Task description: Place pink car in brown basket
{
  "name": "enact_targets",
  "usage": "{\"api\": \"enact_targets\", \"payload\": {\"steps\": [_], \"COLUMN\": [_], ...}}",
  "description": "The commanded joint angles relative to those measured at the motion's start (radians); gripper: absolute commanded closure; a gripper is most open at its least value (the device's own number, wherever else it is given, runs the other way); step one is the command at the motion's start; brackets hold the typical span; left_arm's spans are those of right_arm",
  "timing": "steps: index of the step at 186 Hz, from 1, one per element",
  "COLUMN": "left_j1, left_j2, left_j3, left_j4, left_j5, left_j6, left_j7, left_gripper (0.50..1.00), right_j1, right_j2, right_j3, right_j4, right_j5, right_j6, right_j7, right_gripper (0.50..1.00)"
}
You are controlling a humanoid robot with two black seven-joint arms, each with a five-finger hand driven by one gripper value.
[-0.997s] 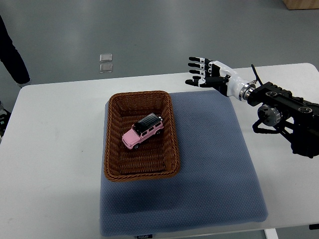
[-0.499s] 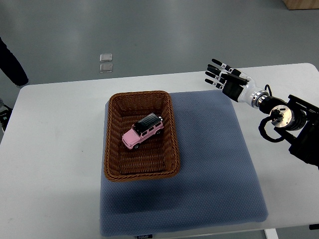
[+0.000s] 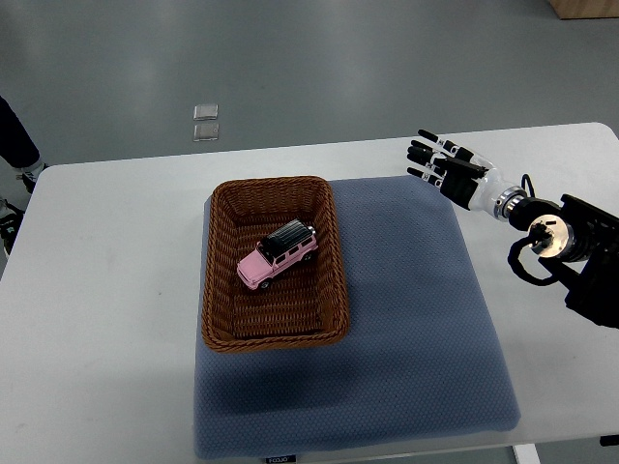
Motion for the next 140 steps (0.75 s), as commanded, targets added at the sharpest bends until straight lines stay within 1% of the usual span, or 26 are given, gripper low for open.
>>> {"api": "enact_targets", "payload": {"steps": [1, 24, 45, 140], "left_j1": [0.001, -0.001, -0.001, 0.001], "left_j2": [0.000, 0.000, 0.000, 0.000], "left_j3": [0.000, -0.001, 0.000, 0.000], "left_j4": [0.000, 0.000, 0.000, 0.000], "left_j5": [0.000, 0.000, 0.000, 0.000], "left_j6": [0.000, 0.000, 0.000, 0.000], "left_j7": [0.000, 0.000, 0.000, 0.000], "left_gripper": [0.500, 0.500, 0.500, 0.500], "right_j1": [0.002, 0.002, 0.000, 0.000], "right_j2": [0.001, 0.003, 0.003, 0.001], "right_j3": [0.003, 0.008, 0.008, 0.008], "right_j4": [0.000, 0.000, 0.000, 0.000], "right_j5": [-0.042, -0.044, -0.044, -0.044], "right_j6": [0.000, 0.000, 0.000, 0.001], "right_j7": [0.005, 0.008, 0.040, 0.043], "right_gripper": [0.587, 0.587, 0.587, 0.587]}}
